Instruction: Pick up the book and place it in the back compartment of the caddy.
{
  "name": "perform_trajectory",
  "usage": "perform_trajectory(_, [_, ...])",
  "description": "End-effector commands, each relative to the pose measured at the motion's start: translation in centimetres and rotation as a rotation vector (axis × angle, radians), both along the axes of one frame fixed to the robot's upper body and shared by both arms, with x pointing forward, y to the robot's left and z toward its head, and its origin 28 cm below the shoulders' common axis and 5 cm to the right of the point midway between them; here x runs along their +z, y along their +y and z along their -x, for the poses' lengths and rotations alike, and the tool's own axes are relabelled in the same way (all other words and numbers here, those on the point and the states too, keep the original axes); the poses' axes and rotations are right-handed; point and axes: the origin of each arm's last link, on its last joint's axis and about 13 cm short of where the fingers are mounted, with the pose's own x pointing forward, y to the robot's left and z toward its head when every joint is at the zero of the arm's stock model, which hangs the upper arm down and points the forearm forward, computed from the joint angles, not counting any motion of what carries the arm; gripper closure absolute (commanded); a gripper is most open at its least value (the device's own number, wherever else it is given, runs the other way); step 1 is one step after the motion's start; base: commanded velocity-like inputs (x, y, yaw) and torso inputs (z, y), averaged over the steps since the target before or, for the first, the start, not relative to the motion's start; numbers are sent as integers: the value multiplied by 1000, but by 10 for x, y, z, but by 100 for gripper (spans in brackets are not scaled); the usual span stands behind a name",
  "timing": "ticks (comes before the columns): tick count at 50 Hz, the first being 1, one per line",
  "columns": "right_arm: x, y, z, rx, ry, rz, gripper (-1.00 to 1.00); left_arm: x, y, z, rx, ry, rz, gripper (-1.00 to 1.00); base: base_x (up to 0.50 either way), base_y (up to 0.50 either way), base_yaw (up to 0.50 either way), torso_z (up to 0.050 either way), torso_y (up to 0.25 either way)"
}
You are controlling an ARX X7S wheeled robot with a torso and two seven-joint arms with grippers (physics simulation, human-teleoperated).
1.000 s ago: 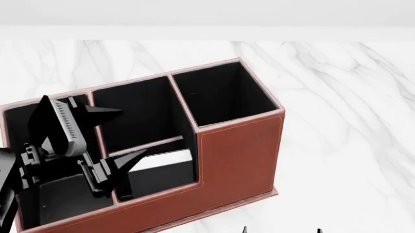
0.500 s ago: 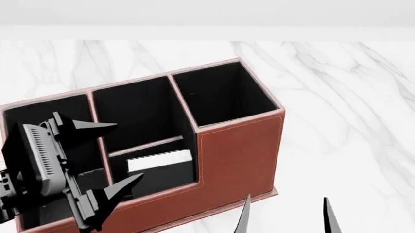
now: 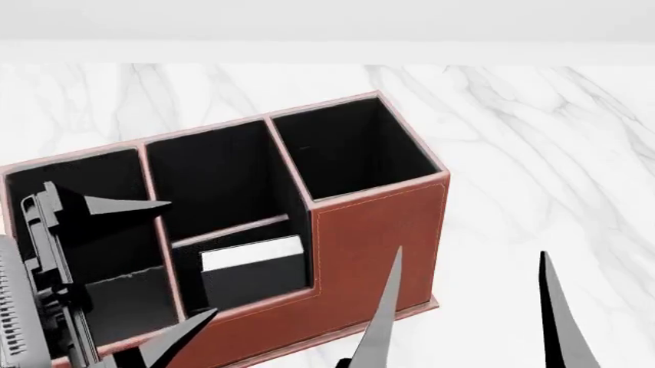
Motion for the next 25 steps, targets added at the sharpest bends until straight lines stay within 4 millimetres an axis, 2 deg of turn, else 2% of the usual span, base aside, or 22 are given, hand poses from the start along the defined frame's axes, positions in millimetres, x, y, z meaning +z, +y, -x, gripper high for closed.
perform_trajectory(1, [27, -1, 6, -14, -68, 23, -100, 22, -3, 20, 2, -73, -21, -100, 0, 0, 0, 0, 0])
perform_trajectory(16, [44, -2, 4, -19, -114, 25, -100, 52, -6, 39, 13, -154, -37, -100, 0, 0, 0, 0, 0])
perform_trajectory(25, [59, 0, 10, -26, -175, 40, -100, 67, -12, 52, 26, -202, -66, -100, 0, 0, 0, 0, 0])
